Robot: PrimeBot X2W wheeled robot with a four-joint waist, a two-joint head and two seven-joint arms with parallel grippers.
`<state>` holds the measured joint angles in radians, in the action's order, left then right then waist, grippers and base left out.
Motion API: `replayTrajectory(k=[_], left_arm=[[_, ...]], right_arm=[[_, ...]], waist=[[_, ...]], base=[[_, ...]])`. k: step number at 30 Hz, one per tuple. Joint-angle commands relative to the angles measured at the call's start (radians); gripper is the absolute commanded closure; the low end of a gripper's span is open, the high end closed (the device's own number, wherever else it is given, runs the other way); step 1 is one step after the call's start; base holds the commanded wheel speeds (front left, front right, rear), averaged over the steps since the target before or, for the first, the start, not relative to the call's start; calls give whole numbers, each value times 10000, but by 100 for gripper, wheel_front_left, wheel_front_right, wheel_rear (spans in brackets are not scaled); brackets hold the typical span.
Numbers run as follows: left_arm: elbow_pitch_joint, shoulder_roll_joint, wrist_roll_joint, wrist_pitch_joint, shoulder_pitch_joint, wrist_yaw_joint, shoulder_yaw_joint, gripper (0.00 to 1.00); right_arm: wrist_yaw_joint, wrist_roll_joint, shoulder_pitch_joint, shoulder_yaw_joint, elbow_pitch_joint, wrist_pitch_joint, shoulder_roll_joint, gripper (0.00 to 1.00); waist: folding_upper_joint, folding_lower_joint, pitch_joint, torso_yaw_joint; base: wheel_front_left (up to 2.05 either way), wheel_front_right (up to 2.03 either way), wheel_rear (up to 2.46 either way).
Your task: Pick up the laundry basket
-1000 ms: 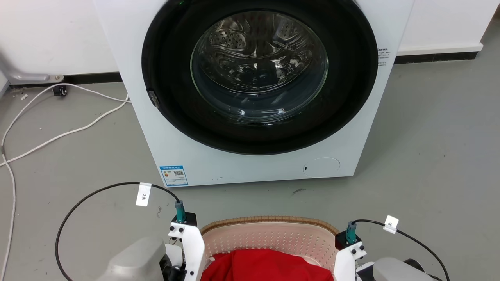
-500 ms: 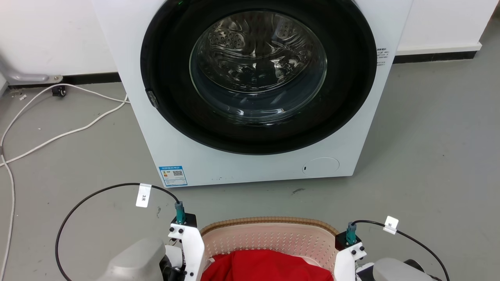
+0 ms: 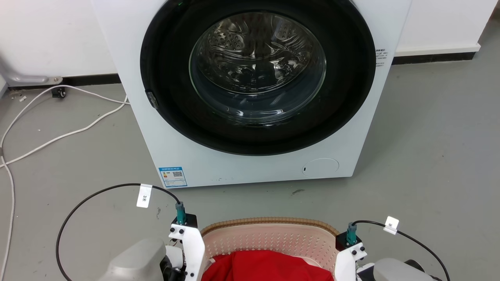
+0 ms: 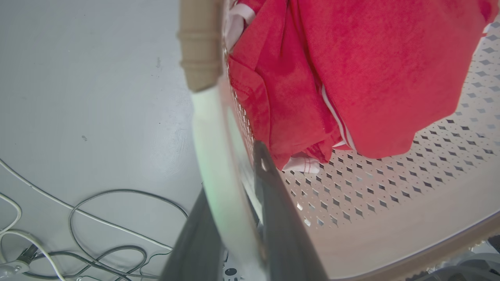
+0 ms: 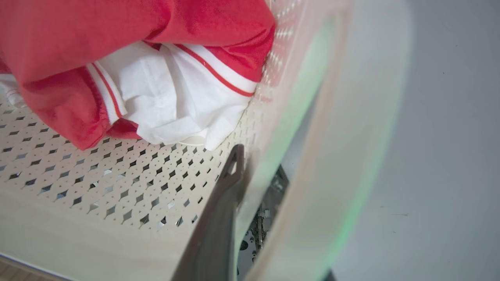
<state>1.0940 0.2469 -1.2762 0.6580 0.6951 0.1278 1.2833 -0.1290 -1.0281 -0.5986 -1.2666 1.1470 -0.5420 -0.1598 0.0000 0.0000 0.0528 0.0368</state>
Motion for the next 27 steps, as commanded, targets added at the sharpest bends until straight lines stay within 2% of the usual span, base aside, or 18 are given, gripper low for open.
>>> replayTrajectory(k=[1,27], left_arm=[[-33,63,35,-54,51,21,-31,100],[-21,42,-45,-76,155,21,-30,100]], right_arm=[[-31,86,-23,-162,7,-88,-89,100],[-32,14,-84,-211,49,-192,-72,100]], waist=[[0,0,-3,-16],[0,0,-29,-41]], base=[[0,0,0],[0,0,0]])
